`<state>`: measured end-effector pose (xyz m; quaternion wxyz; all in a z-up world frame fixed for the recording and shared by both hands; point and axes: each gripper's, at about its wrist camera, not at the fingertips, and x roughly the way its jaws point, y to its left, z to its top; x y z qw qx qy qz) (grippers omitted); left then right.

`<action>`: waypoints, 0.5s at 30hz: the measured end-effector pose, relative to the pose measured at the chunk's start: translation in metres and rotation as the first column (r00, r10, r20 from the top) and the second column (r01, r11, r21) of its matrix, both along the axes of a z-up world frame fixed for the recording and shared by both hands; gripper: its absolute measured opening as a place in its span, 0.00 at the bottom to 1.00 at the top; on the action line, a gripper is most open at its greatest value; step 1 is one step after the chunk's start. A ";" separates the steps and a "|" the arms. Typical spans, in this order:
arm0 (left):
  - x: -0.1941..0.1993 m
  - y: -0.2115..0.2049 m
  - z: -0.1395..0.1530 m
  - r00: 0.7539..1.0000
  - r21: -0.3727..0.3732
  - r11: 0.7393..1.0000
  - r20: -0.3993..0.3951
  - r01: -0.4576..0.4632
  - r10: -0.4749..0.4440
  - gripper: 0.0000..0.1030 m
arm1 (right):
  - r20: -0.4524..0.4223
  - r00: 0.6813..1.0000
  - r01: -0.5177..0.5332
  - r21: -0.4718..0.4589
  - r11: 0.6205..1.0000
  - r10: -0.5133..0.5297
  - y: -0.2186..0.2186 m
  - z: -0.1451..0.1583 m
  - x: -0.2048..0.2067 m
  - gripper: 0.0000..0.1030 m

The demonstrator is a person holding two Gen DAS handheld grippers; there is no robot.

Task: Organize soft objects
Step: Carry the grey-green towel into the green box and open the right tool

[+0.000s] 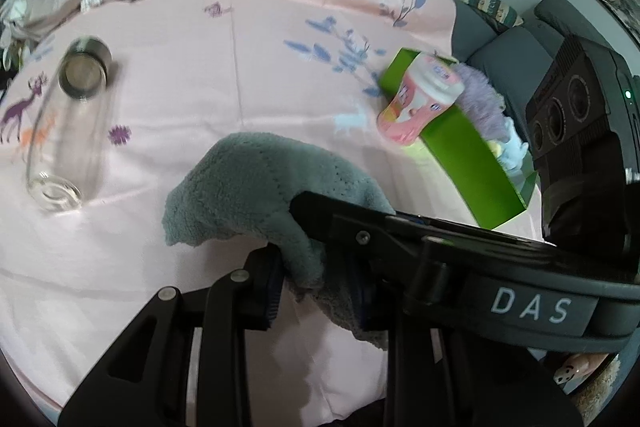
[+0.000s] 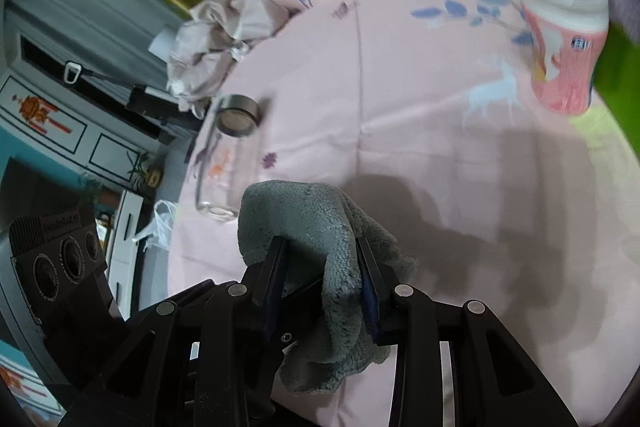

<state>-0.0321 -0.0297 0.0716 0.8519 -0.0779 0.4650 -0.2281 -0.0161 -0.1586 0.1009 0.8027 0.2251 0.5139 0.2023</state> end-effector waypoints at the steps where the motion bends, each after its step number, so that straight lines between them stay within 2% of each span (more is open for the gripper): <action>1: -0.002 -0.001 0.005 1.000 0.001 1.000 0.015 0.001 -0.001 0.23 | 0.012 1.000 0.002 0.000 1.000 -0.002 0.000 0.004 -0.002 0.36; 15: -0.022 -0.011 0.046 0.991 0.008 1.000 0.130 0.020 -0.021 0.23 | 0.148 0.989 0.030 -0.024 0.999 -0.026 -0.005 0.052 -0.022 0.36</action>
